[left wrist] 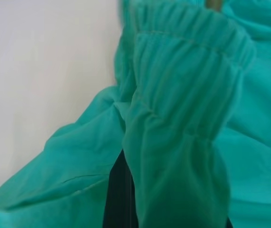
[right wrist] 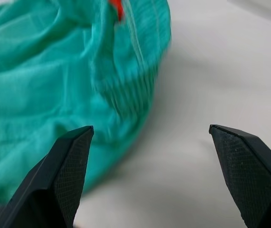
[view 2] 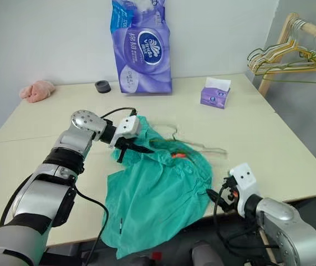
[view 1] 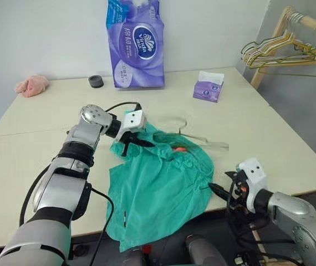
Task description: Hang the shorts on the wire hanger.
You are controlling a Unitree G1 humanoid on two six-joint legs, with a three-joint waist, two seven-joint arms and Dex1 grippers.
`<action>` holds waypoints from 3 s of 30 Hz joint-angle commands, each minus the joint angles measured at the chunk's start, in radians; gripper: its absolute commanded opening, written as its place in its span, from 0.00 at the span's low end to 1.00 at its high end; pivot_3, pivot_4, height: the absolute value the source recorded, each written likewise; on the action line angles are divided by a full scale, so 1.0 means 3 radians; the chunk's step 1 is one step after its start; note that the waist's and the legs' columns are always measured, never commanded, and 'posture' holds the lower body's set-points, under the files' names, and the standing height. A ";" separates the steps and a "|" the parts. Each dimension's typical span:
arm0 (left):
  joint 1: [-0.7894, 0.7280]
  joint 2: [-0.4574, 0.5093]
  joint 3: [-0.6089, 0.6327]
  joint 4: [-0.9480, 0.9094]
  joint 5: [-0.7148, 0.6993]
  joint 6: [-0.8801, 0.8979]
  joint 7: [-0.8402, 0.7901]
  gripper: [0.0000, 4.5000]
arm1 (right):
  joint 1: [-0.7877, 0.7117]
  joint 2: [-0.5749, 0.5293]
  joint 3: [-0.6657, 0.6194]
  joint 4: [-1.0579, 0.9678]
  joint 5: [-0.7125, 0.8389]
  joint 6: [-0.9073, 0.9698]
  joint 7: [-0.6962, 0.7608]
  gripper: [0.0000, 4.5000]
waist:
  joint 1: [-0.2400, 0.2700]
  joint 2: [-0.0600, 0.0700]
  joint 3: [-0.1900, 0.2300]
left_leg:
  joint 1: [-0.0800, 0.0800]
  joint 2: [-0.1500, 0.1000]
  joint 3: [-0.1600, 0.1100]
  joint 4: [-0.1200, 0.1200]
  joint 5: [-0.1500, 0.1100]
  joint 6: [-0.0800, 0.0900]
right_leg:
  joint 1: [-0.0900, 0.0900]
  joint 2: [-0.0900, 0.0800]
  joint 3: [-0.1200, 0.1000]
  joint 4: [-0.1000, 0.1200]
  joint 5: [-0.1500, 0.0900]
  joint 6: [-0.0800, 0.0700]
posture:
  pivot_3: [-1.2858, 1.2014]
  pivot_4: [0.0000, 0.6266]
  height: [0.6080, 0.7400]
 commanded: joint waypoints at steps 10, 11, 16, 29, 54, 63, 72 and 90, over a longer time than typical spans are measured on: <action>-0.0110 0.0019 0.0072 0.0023 -0.0043 -0.0073 0.0034 0.00 | -0.0069 0.0173 -0.0274 -0.0218 0.0700 0.0276 -0.0163 1.00 | -0.0020 -0.0001 -0.0001 | 0.0002 0.0008 -0.0004 -0.0002 0.0000 0.0000 | 0.0003 0.0011 -0.0003 0.0000 0.0000 -0.0001 | 0.42 0.07 1.00; -0.0111 0.0017 0.0071 0.0028 -0.0043 -0.0076 0.0035 0.00 | -0.0076 0.0291 -0.0223 -0.0187 0.0700 0.0312 -0.0271 1.00 | -0.0020 -0.0001 -0.0001 | 0.0002 0.0008 -0.0006 -0.0002 0.0000 0.0000 | 0.0003 0.0010 -0.0003 0.0000 0.0000 -0.0001 | 0.42 0.07 1.00; -0.0114 0.0009 0.0066 0.0031 -0.0042 -0.0078 0.0031 0.00 | -0.0104 0.0566 0.0016 -0.0070 0.0617 0.0342 -0.0574 1.00 | -0.0015 0.0000 -0.0002 | 0.0001 0.0007 -0.0007 -0.0001 0.0000 0.0000 | 0.0002 0.0008 -0.0003 0.0000 0.0000 -0.0001 | 0.42 0.07 1.00; -0.0155 0.0041 0.0082 0.0079 -0.0033 -0.0086 0.0051 0.00 | -0.0334 0.0935 0.0222 0.0389 0.0513 0.0075 -0.0911 0.96 | -0.0018 0.0003 -0.0003 | 0.0001 0.0007 -0.0008 -0.0002 0.0000 0.0000 | 0.0001 0.0008 -0.0004 0.0001 0.0000 -0.0001 | 0.43 0.09 1.00; 0.0122 0.0382 0.0011 -0.0836 -0.0635 0.0817 -0.0257 0.00 | -0.0350 0.0187 -0.0469 0.0706 0.0286 -0.0272 -0.0875 0.01 | -0.0018 0.0011 -0.0008 | 0.0003 0.0008 -0.0006 -0.0004 0.0000 0.0000 | 0.0000 0.0009 -0.0001 0.0001 0.0000 -0.0001 | 0.43 0.07 1.00; 0.0188 0.0428 -0.0111 -0.0806 -0.0496 0.0596 -0.0257 0.00 | -0.0310 -0.0161 -0.0520 0.0561 0.0391 -0.0351 -0.0577 0.01 | -0.0008 0.0013 -0.0009 | 0.0001 0.0006 -0.0001 -0.0002 0.0000 0.0000 | 0.0001 0.0008 -0.0001 -0.0001 0.0000 -0.0001 | 0.43 0.07 1.00; 0.0162 0.0431 -0.0196 -0.0552 -0.0239 0.0184 -0.0218 0.00 | -0.0274 -0.0434 -0.0507 0.0400 0.0464 -0.0468 -0.0306 0.01 | -0.0015 0.0012 -0.0009 | 0.0002 0.0006 0.0007 -0.0003 0.0000 0.0000 | 0.0002 0.0010 -0.0001 -0.0001 0.0000 -0.0001 | 0.42 0.08 1.00; 0.0168 0.0222 -0.0154 -0.0467 -0.0154 0.0141 -0.0025 0.00 | -0.1852 -0.1269 0.0498 0.0259 0.0624 -0.0194 0.0289 0.01 | -0.0031 0.0014 -0.0008 | 0.0002 0.0008 0.0011 -0.0003 0.0000 0.0001 | 0.0001 0.0010 0.0000 -0.0004 0.0000 -0.0001 | 0.42 0.07 1.00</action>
